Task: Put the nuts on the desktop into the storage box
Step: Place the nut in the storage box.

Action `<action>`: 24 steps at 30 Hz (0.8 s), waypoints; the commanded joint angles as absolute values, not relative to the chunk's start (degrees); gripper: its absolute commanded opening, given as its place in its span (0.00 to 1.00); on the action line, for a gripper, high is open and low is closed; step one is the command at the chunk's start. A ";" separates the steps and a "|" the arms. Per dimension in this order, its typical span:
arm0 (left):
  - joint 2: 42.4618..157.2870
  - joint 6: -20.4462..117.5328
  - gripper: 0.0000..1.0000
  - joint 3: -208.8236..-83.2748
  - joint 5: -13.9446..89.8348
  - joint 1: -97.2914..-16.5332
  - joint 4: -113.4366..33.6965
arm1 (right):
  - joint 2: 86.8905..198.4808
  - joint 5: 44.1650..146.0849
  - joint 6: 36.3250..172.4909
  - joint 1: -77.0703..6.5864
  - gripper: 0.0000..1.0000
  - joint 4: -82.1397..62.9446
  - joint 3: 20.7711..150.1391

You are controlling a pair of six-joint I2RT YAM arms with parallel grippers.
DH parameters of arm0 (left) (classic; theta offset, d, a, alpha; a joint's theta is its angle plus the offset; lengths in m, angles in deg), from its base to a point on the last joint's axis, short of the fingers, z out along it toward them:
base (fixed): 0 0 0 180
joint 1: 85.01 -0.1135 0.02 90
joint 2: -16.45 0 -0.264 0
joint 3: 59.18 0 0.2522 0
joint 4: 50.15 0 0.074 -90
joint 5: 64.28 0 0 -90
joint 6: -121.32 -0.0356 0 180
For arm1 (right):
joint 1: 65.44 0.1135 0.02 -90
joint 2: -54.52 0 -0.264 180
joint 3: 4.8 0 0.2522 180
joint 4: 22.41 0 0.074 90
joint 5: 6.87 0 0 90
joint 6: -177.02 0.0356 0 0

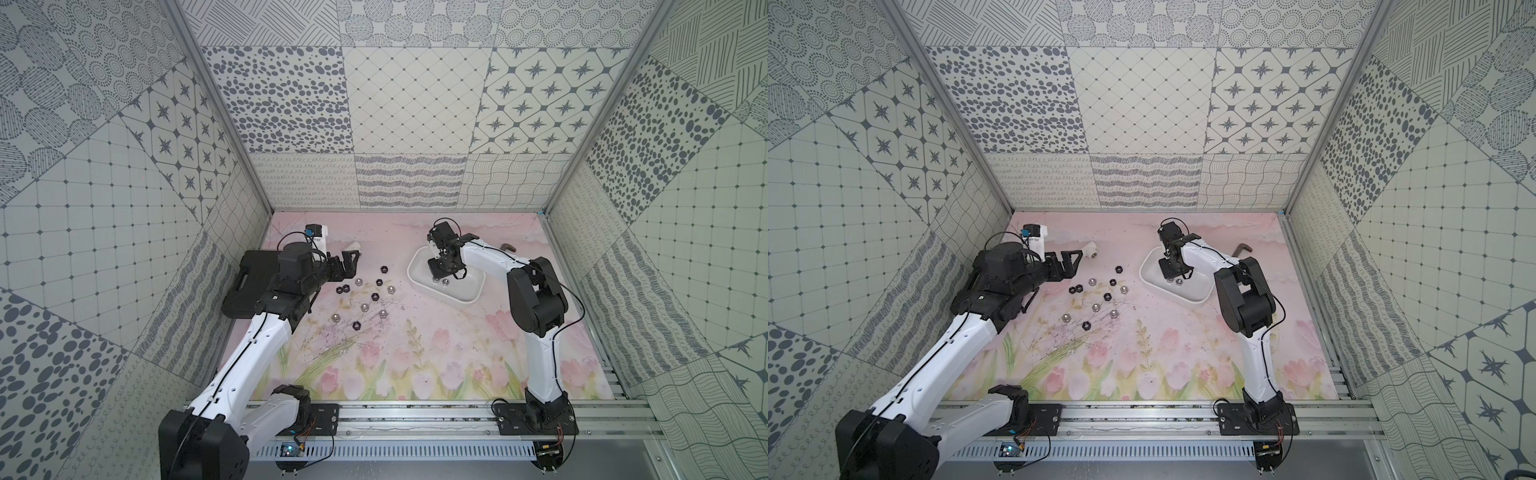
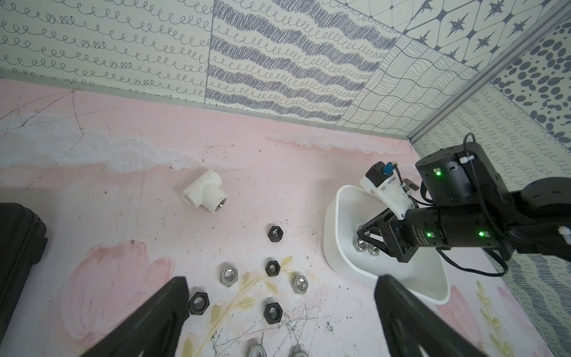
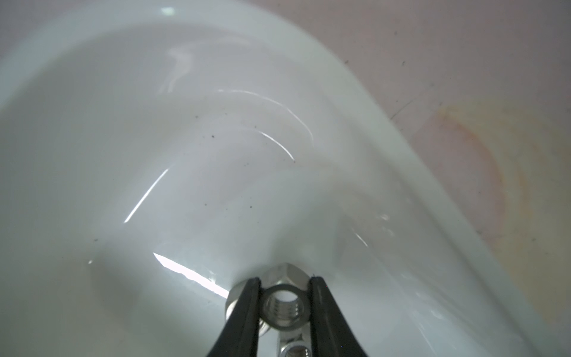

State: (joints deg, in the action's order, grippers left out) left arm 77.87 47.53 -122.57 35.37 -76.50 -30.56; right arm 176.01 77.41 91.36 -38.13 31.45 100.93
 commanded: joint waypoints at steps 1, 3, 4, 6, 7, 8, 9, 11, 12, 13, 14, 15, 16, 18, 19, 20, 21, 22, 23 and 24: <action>78.13 46.20 0.99 -123.12 35.06 -76.49 -30.33 | 177.52 76.35 92.13 -38.62 0.25 31.01 101.16; 78.22 46.18 0.99 -123.09 35.10 -76.54 -30.36 | 177.81 76.25 92.23 -38.76 0.28 31.01 101.08; 78.22 46.18 0.99 -123.21 35.16 -76.49 -30.37 | 177.86 76.36 92.25 -38.75 0.31 30.99 100.99; 78.20 46.26 0.99 -123.20 35.27 -76.47 -30.43 | 177.57 76.51 92.17 -38.76 0.40 30.95 100.87; 78.33 46.26 0.99 -123.15 35.28 -76.54 -30.42 | 177.26 76.77 92.11 -38.74 0.43 30.99 100.85; 78.47 46.26 0.99 -123.21 35.34 -76.49 -30.51 | 176.92 76.84 91.95 -38.79 0.46 30.99 100.77; 78.49 46.26 0.99 -123.22 35.38 -76.44 -30.58 | 176.56 76.88 91.86 -38.74 0.49 30.99 100.82; 78.65 46.26 0.99 -123.37 35.47 -76.48 -30.54 | 175.07 76.97 91.69 -38.73 0.55 30.99 100.64; 78.73 46.26 0.99 -123.38 35.47 -76.53 -30.59 | 174.22 76.87 91.70 -38.62 0.55 30.99 100.50; 78.68 46.26 0.99 -123.38 35.47 -76.50 -30.54 | 173.01 76.86 91.63 -38.46 0.56 30.99 100.38; 78.75 46.26 0.99 -123.35 35.48 -76.49 -30.57 | 171.65 76.89 91.47 -38.12 0.57 30.94 100.14; 78.71 46.26 0.99 -123.47 35.48 -76.48 -30.48 | 170.38 76.84 91.34 -37.68 0.58 30.95 99.96; 78.68 46.26 0.99 -123.45 35.47 -76.47 -30.48 | 168.97 76.87 91.12 -37.09 0.59 30.98 99.85; 78.71 46.35 0.99 -123.45 35.48 -76.48 -30.45 | 165.89 77.56 90.28 -35.00 0.60 30.52 99.37; 78.68 46.34 0.99 -123.40 35.49 -76.53 -30.58 | 164.77 77.74 89.94 -33.78 0.61 30.18 99.17; 78.71 46.36 0.99 -123.37 35.51 -76.49 -30.56 | 163.74 78.41 89.36 -32.20 0.61 30.03 99.06; 78.74 46.43 0.99 -123.35 35.50 -76.49 -30.44 | 162.98 79.32 88.70 -30.49 0.62 30.03 99.14; 78.76 46.44 0.99 -123.26 35.48 -76.50 -30.44 | 162.58 80.00 88.21 -28.91 0.62 30.01 99.15; 78.71 46.44 0.99 -123.19 35.52 -76.55 -30.42 | 162.32 80.79 87.69 -27.11 0.62 29.98 99.14; 78.67 46.44 0.99 -123.11 35.41 -76.48 -30.51 | 162.35 81.60 87.25 -25.54 0.62 29.97 99.27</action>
State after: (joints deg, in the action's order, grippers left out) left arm 78.51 47.53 -122.59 35.39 -76.50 -30.56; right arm 163.25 78.39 89.46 -29.65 30.90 99.51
